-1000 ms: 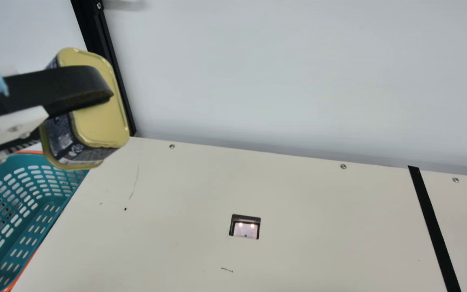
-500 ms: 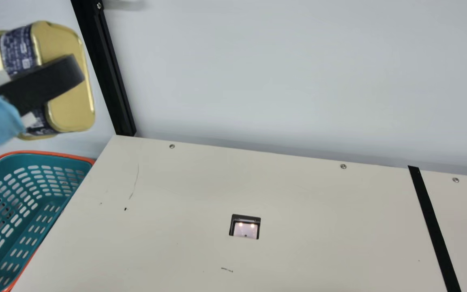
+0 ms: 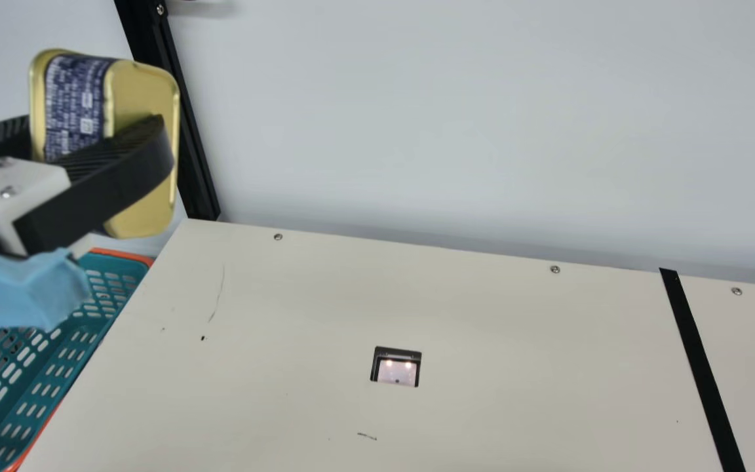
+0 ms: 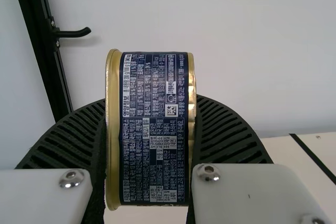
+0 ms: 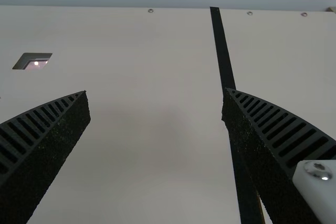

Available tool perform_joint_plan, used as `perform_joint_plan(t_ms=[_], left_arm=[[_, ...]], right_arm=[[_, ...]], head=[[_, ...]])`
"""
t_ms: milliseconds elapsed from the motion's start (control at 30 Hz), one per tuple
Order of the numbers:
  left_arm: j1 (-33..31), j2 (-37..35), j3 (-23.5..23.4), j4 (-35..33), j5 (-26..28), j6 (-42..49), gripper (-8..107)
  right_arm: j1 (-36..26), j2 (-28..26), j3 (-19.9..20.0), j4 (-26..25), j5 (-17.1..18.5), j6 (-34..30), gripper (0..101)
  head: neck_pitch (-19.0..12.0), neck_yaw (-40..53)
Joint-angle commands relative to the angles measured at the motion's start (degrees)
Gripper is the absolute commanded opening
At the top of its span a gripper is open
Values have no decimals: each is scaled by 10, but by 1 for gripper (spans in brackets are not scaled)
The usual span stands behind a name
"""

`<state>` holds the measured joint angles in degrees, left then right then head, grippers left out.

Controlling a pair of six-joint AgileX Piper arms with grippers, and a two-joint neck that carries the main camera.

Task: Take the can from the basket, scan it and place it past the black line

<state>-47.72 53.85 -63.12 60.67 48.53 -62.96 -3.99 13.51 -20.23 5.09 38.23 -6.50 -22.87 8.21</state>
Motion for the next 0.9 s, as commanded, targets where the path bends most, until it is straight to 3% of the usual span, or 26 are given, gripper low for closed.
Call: perform_joint_plan(t_ms=[0,400,867], left_arm=[[8,2,4,-8,-14,24,10],[45,18,37,-35,-98,60,10],[21,53,95,73,-148,-122,10]], right_arm=[[0,0,0,0,0,0,101],[0,0,0,0,0,0,101],[0,0,0,0,0,0,101]], head=[[-21,-8],[-21,-8],[-21,-8]])
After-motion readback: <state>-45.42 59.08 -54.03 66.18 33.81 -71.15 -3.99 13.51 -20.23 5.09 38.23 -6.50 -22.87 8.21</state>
